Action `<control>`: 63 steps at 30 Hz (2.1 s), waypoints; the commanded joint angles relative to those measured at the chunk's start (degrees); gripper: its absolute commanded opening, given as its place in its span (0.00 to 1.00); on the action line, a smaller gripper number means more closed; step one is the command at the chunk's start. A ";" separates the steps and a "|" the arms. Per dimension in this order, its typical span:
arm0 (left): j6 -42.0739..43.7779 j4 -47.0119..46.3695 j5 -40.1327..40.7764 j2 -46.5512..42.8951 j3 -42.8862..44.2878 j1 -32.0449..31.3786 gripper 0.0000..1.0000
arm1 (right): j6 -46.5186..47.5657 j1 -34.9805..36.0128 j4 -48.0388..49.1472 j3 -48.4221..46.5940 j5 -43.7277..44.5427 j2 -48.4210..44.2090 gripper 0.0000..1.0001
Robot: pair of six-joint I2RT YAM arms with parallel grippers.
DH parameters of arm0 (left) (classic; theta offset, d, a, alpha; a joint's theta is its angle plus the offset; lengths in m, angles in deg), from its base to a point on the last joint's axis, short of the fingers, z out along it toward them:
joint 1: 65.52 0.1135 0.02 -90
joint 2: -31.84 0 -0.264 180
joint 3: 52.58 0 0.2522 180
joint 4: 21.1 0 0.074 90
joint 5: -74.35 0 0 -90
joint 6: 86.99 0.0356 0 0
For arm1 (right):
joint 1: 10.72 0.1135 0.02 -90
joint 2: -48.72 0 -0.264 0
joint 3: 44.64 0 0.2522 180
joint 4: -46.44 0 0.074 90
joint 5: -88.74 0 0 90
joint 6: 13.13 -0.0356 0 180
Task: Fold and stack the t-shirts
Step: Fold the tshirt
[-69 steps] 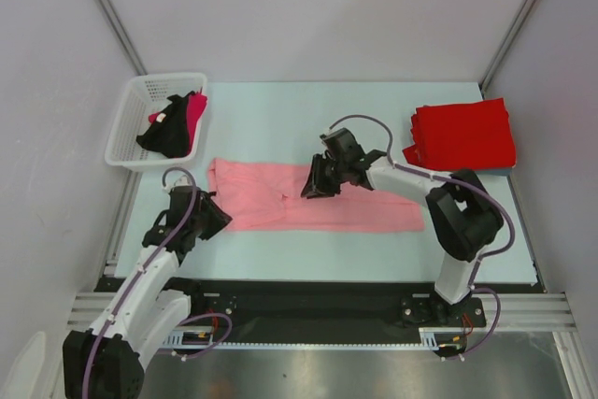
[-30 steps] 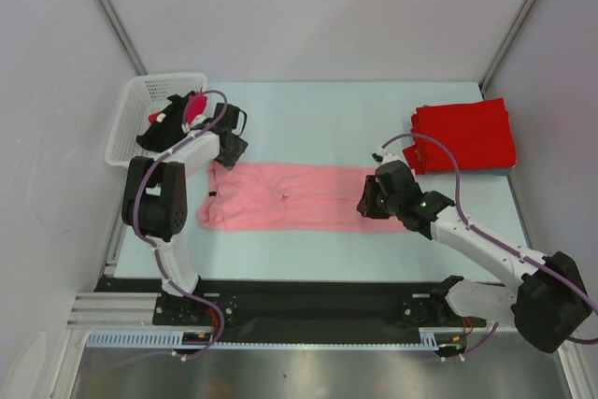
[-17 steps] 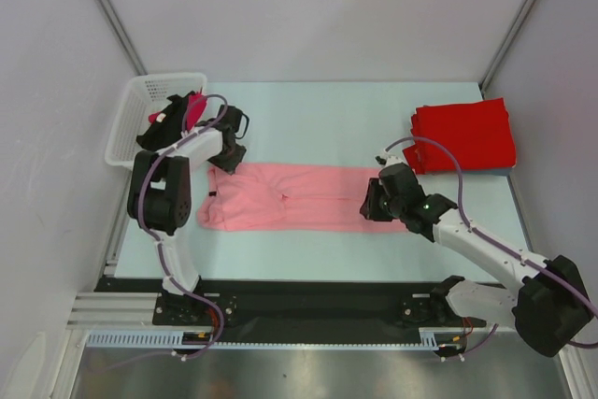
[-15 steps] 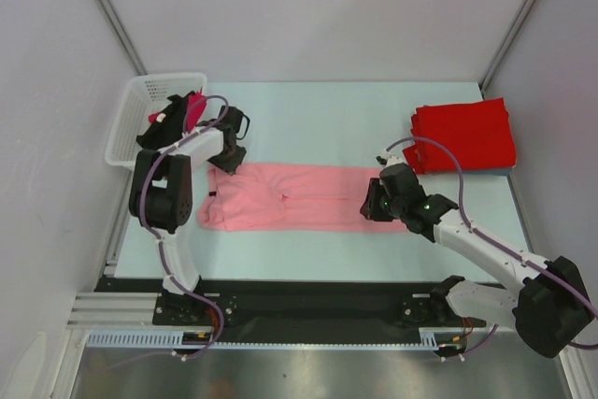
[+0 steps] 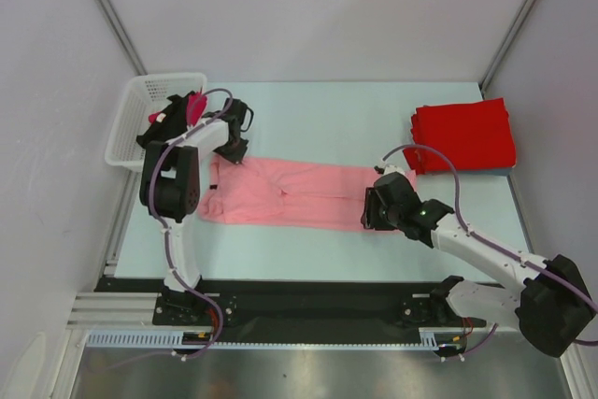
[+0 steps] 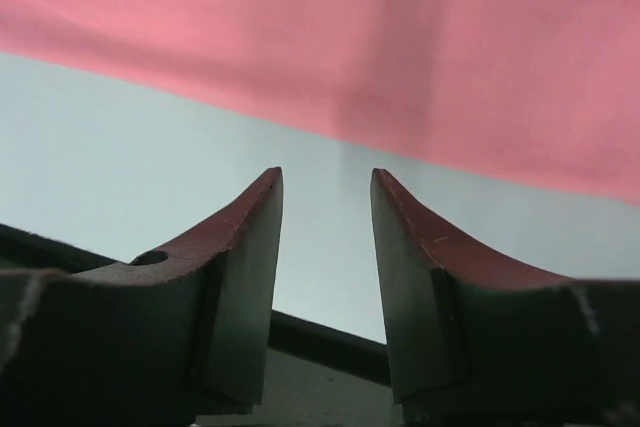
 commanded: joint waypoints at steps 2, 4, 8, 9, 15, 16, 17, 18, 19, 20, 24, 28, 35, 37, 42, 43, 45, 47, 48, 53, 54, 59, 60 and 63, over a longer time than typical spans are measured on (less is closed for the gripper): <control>-0.13 -1.71 -0.15 4.25 6.25 -0.01 0.00 | -2.69 2.05 -6.74 -0.80 10.68 1.07 0.47; 0.22 -1.71 -0.94 6.01 9.77 -0.01 0.00 | -5.59 1.97 -8.85 -0.46 12.80 1.60 0.47; 0.57 -1.80 -2.53 9.79 15.83 -0.01 0.00 | -10.07 0.04 -9.91 0.95 15.44 1.86 0.44; 0.74 -1.89 -3.31 11.28 18.19 -0.01 0.00 | -10.60 -1.36 -10.00 1.30 15.45 1.95 0.44; 2.06 -2.24 -5.86 16.73 26.29 0.26 0.00 | -13.59 -5.76 -9.83 4.03 16.32 1.16 0.47; 2.06 -2.24 -6.39 17.18 26.74 0.34 0.00 | -13.42 -8.55 -9.30 4.29 14.93 1.07 0.47; 1.98 -2.41 -6.57 17.44 27.35 0.52 0.00 | -12.81 -9.88 -8.78 4.99 13.96 0.81 0.47; 1.89 -3.02 -6.66 17.71 27.53 0.52 0.00 | -12.72 -11.46 -8.07 5.17 13.26 0.55 0.47; 1.89 -3.55 -6.92 18.06 27.62 0.69 0.00 | -12.54 -13.83 -7.55 5.43 11.86 0.20 0.46; 1.89 -4.16 -7.45 18.23 27.71 0.70 0.00 | -11.84 -14.72 -6.93 5.87 11.06 -0.15 0.45; 1.80 -8.11 -9.21 19.20 27.97 0.96 0.00 | -11.83 -16.40 -4.82 6.84 9.12 0.62 0.45; 1.54 -10.15 -11.49 21.13 29.64 1.05 0.00 | -11.92 -16.40 -2.98 7.28 8.33 3.17 0.44; 1.18 -15.68 -15.53 24.47 32.88 0.87 0.00 | -14.73 -14.39 -3.06 9.39 6.83 2.58 0.00; 2.85 -17.00 -17.46 27.45 35.60 0.70 0.00 | -15.44 -12.54 -2.88 10.44 5.26 1.60 0.00; 2.50 -18.84 -21.60 33.08 43.26 -0.01 0.00 | -21.93 -2.45 -3.41 10.45 3.32 0.81 0.00; 2.42 -19.81 -22.04 34.31 43.70 -0.53 0.00 | -23.69 2.44 -2.97 10.45 2.97 1.24 0.00; 1.37 -23.41 -24.14 35.28 44.06 -1.15 0.00 | -27.38 6.43 0.71 10.27 -0.26 3.51 0.00; 0.31 -26.31 -26.77 36.95 44.58 -2.11 0.00 | -29.23 12.32 3.43 9.31 -1.69 6.16 0.00; -0.83 -28.41 -27.66 37.83 45.28 -2.55 0.00 | -30.72 14.77 5.97 6.95 -2.04 10.00 0.00; -3.64 -31.58 -31.17 42.31 50.82 -5.72 0.00 | -30.56 26.11 11.52 -5.00 -3.36 23.64 0.00; -4.95 -32.55 -31.70 42.58 50.83 -6.16 0.00 | -30.47 27.18 12.75 -6.68 -4.23 25.40 0.00; -5.23 -34.93 -33.11 43.02 51.18 -10.02 0.00 | -27.22 29.56 18.47 -14.16 -7.93 30.17 0.32; -4.71 -35.11 -33.11 42.76 51.26 -11.51 0.00 | -26.61 29.39 18.56 -14.16 -6.98 29.29 0.38; -3.30 -36.33 -32.24 42.32 51.27 -13.80 0.00 | -23.54 27.12 15.76 -13.99 -3.11 23.24 0.51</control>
